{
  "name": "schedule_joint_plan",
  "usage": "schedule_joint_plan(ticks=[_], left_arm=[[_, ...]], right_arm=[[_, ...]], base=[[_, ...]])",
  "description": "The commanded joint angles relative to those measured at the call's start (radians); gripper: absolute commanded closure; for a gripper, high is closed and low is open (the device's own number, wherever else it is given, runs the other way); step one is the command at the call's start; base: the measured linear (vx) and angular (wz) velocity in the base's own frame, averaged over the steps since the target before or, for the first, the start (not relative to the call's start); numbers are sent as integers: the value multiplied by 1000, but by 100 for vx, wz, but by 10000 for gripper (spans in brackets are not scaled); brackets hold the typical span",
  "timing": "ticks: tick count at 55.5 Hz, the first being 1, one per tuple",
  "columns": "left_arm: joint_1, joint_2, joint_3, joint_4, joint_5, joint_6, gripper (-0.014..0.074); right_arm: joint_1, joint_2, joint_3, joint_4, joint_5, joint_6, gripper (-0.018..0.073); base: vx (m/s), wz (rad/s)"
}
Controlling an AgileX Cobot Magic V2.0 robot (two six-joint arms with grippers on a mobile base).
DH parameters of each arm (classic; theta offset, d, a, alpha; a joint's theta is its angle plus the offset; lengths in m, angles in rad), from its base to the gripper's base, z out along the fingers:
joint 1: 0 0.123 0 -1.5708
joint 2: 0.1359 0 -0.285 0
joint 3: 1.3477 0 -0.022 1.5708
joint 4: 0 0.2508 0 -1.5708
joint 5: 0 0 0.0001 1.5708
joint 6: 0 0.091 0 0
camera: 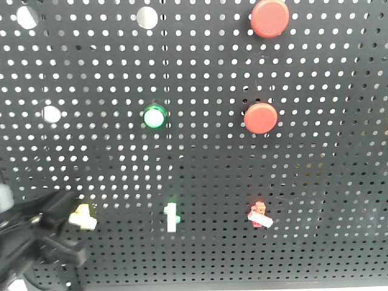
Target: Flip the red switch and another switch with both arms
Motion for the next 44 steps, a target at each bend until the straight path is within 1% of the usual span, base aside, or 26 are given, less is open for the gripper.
schedule_joint_plan(ticks=[1,8,15,21,26,44], left_arm=[[-6,0,-57,-1,-30,1,594],[-5,-12,-32,-18,-22,5,594],[-5,-21,24,-35,-8,5,594],[-5,-21,70,-35,-12,3,594],[-5,-23,79,-35,-13,-13,594],[-6,-79,79,-34,-11,-12,594]], right_arm=[[-1,11,-34,0,-88,-6,566],[-1,11,-34,0,-88,-6,566],[-1,11,-34,0,-88,-6,566],[-1,11,-34,0,-88,-6,566],[-1,11,-34,0,-88,-6,566],[-1,11,-34,0,-82,-4,566]], base=[[0,0],[0,1],[0,1],[0,0],[0,0],[0,0]])
